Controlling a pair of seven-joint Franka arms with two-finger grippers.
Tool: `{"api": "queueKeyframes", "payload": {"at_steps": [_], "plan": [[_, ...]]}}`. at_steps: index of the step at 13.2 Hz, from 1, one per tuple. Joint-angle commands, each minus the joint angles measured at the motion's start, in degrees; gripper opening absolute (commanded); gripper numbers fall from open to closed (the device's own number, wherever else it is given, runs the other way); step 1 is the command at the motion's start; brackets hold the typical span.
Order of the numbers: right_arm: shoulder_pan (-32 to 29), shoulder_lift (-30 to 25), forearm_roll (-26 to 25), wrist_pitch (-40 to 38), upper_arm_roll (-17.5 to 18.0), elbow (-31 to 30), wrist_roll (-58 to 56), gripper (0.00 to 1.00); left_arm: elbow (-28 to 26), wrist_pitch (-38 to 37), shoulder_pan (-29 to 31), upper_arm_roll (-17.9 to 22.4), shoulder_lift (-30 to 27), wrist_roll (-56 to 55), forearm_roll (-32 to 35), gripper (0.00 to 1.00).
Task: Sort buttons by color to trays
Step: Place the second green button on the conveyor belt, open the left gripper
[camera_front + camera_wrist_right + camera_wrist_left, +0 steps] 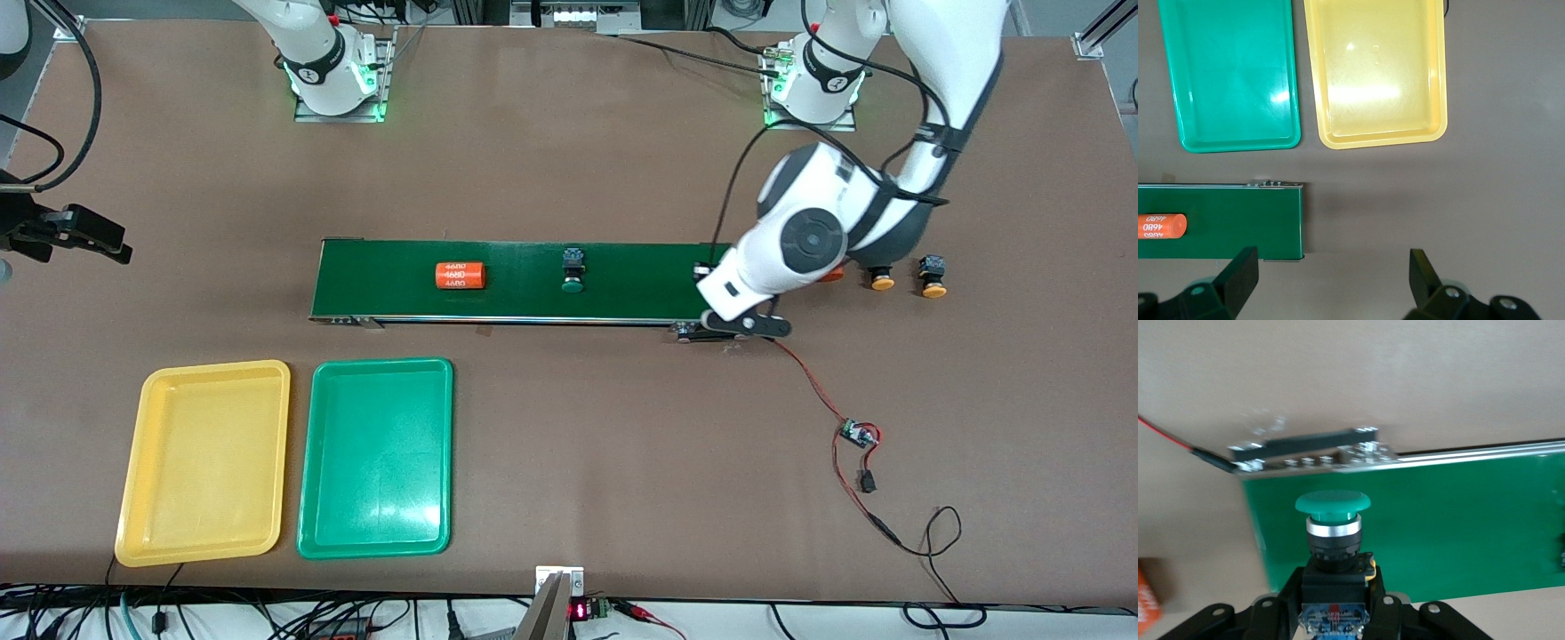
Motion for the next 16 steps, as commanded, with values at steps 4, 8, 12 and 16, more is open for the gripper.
{"api": "queueKeyframes", "payload": {"at_steps": [4, 8, 12, 16], "plan": [[-0.23, -0.06, 0.63, 0.14, 0.09, 0.08, -0.60, 1.00, -9.27, 17.30, -1.47, -1.77, 1.53, -4.83, -0.69, 0.19], [-0.05, 0.30, 0.55, 0.14, 0.09, 0.08, -0.60, 1.00, -10.78, 19.25, -2.09, -1.86, 1.97, -5.79, -0.69, 0.55], [0.39, 1.00, 0.02, 0.33, 0.26, -0.10, -0.43, 1.00, -10.25, 18.55, -1.83, -1.86, -0.48, -5.80, -0.69, 1.00], [0.12, 1.61, -0.07, 1.20, 0.26, -0.10, -0.86, 1.00, -7.10, 9.26, 0.71, -1.16, -6.98, -4.92, 0.10, 1.00]]}}
